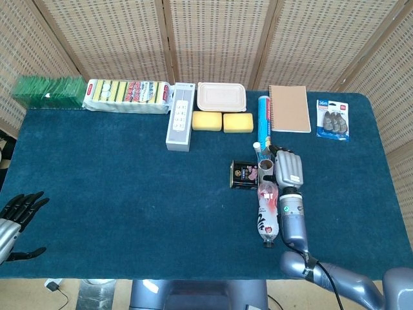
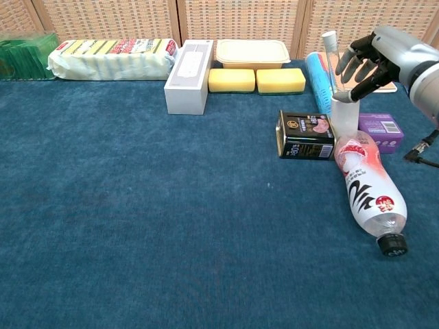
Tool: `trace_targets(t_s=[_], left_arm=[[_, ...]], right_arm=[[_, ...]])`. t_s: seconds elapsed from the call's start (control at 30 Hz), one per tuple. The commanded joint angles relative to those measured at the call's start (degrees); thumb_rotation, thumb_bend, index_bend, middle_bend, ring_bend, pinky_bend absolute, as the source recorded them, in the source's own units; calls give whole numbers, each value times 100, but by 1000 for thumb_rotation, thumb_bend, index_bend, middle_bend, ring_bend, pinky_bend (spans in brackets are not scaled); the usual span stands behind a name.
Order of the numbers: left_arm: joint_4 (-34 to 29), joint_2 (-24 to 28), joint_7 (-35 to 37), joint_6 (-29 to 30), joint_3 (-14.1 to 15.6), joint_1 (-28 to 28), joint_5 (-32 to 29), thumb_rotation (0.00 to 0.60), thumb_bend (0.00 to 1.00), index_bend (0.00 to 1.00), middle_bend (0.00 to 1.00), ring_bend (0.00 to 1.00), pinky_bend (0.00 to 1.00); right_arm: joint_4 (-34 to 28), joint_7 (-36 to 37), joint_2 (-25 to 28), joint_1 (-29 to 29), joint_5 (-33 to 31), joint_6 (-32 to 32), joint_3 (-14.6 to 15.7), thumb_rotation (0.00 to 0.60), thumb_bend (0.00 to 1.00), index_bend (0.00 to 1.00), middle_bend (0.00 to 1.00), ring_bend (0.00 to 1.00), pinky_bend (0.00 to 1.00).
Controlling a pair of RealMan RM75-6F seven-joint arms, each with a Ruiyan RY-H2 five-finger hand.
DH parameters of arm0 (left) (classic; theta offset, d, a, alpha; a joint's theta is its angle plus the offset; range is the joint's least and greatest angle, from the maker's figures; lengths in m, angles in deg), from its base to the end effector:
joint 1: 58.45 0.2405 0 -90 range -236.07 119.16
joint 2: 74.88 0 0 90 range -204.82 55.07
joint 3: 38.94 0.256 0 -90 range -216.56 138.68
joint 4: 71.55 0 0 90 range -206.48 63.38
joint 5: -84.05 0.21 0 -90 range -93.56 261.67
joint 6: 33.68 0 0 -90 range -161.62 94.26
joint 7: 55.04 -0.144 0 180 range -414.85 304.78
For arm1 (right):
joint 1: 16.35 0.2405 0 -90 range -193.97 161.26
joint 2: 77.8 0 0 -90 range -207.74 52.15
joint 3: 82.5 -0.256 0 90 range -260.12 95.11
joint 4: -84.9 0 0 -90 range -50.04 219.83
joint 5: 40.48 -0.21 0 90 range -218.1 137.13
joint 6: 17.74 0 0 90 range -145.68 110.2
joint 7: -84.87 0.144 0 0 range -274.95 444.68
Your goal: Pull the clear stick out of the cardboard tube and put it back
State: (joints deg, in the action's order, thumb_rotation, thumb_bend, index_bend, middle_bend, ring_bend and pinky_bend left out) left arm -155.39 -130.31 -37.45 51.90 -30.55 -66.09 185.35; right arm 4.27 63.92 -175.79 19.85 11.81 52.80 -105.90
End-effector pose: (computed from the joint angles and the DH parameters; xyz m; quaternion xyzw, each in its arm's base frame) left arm -0.3268 0.1516 0.1849 -0.7034 -0.3955 -0.3638 0.4652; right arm -0.1688 -0.3643 0.0109 0.5222 -0.4802 0.4517 0.5409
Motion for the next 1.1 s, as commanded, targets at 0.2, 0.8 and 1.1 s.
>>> trace_targets(t_s=[0.2,0.8,1.1], left_arm=[[-14,2,-23,-12,5,-4,10,549,83,33,15,0,0],[19,12,38,22,17,1,38,546,85,33,16,0,0],[47,15,86,31,16,-3,41,549,85,33,16,0,0]], right_arm=[[-56,-91,15,1,-37,82,4,600,302,453,474,434,377],[54,-22,-235,49,4,162,69,600,291,461,486,445,382],[70,-90,-304,95,31,243,20,600,295,506,511,473,391]])
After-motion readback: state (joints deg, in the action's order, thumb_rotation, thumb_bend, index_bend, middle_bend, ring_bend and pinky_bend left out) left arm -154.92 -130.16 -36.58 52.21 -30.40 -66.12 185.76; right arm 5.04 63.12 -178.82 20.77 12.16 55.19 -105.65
